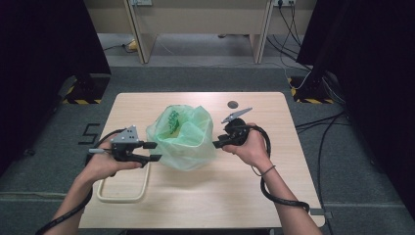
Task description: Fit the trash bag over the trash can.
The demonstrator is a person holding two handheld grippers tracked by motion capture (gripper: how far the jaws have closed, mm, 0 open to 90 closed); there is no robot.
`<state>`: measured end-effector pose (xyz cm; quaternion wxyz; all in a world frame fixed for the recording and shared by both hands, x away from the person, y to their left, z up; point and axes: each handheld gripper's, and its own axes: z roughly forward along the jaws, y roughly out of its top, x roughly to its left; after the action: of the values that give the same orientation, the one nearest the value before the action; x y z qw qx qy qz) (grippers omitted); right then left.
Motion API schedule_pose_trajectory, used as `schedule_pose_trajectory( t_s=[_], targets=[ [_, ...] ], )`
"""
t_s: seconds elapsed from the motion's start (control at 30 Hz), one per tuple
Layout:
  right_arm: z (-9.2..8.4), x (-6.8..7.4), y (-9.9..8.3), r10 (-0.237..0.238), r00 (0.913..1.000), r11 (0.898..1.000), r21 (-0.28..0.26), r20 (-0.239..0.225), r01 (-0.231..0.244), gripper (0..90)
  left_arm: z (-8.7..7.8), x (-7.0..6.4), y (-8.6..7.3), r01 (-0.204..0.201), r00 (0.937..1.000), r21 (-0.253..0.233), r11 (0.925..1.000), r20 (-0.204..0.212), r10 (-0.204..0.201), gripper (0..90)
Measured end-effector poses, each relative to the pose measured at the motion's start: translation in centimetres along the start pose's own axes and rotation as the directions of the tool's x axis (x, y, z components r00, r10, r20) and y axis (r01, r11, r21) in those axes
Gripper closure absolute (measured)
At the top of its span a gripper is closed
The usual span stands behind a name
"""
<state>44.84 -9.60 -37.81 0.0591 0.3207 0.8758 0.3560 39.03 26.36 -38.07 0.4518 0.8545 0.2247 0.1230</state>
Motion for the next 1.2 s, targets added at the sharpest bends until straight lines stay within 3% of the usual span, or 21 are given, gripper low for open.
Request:
schedule_pose_trajectory(
  t_s=[0.2,0.53,0.8,0.87,1.07,1.2],
  targets=[
    [-0.2,0.6,2.1,-0.026,0.9996,0.997,-0.067,0.006,0.027,63.2,-0.4,0.7,0.8,0.021,0.9991,-0.041,0.9989,-0.035,-0.023,41.9],
    [1.5,1.3,4.4,-0.048,0.9987,0.995,-0.086,-0.018,0.046,62.0,0.1,2.1,1.2,0.089,0.989,-0.069,0.9936,-0.112,-0.097,43.5],
    [2.9,1.4,5.4,-0.05,0.9983,0.996,-0.072,-0.032,0.047,60.4,0.8,2.3,1.8,0.09,0.9871,-0.08,0.9928,-0.126,-0.099,42.1],
    [3.1,1.5,5.6,-0.048,0.9979,0.997,-0.067,-0.042,0.046,62.4,1.0,2.3,2.1,0.09,0.9864,-0.077,0.9929,-0.13,-0.1,42.1],
    [3.6,1.3,5.5,-0.039,0.9973,0.999,-0.039,-0.062,0.037,87.5,1.8,2.7,2.8,0.091,0.9809,-0.073,0.9932,-0.166,-0.102,42.0],
    [3.2,1.3,5.4,-0.037,0.9978,0.999,-0.037,-0.054,0.035,90.0,2.1,2.8,3.0,0.091,0.9784,-0.069,0.9934,-0.18,-0.103,42.0]
  ],
)
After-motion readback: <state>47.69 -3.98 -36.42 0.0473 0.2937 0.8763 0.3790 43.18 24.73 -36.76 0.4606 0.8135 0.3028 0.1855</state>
